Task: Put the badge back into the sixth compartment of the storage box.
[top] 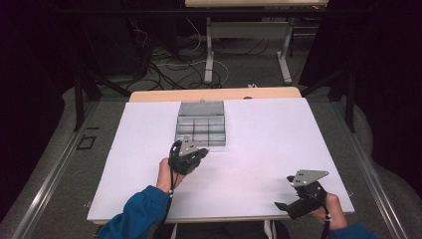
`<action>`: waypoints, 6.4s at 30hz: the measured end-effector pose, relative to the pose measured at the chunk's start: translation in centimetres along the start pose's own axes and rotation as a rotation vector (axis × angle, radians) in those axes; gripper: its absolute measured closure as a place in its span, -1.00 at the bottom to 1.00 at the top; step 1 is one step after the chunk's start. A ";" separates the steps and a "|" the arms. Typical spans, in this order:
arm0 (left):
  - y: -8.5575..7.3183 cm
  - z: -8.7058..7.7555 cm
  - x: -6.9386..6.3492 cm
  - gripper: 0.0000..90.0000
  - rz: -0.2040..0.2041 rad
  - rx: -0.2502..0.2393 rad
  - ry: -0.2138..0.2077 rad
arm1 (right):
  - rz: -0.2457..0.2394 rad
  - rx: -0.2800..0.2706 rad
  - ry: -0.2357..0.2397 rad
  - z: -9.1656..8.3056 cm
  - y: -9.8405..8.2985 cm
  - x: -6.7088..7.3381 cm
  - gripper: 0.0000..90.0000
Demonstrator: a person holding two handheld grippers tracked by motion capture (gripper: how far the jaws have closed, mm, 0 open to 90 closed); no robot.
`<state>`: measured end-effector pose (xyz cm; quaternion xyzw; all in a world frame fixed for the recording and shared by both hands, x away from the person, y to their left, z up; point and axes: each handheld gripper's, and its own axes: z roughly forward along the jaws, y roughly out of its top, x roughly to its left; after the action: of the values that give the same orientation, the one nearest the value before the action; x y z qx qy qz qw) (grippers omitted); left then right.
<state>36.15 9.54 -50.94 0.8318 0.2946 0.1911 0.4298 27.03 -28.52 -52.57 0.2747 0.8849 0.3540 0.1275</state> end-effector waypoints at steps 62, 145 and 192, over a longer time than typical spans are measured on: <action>2.5 4.0 3.0 0.95 -0.008 -0.038 0.037 | 0.007 0.012 0.009 0.0 0.0 0.1 -0.94; 1.1 2.7 2.6 -0.91 -0.045 0.115 0.075 | -0.009 0.005 0.000 0.1 -0.1 0.1 -0.94; -6.8 -8.4 -0.9 -0.99 -0.014 0.186 0.076 | 0.004 0.015 -0.006 0.0 0.0 0.1 -0.94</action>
<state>28.42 17.09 -51.90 0.8582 0.3329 0.1915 0.3406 26.95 -28.48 -52.57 0.2785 0.8865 0.3469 0.1274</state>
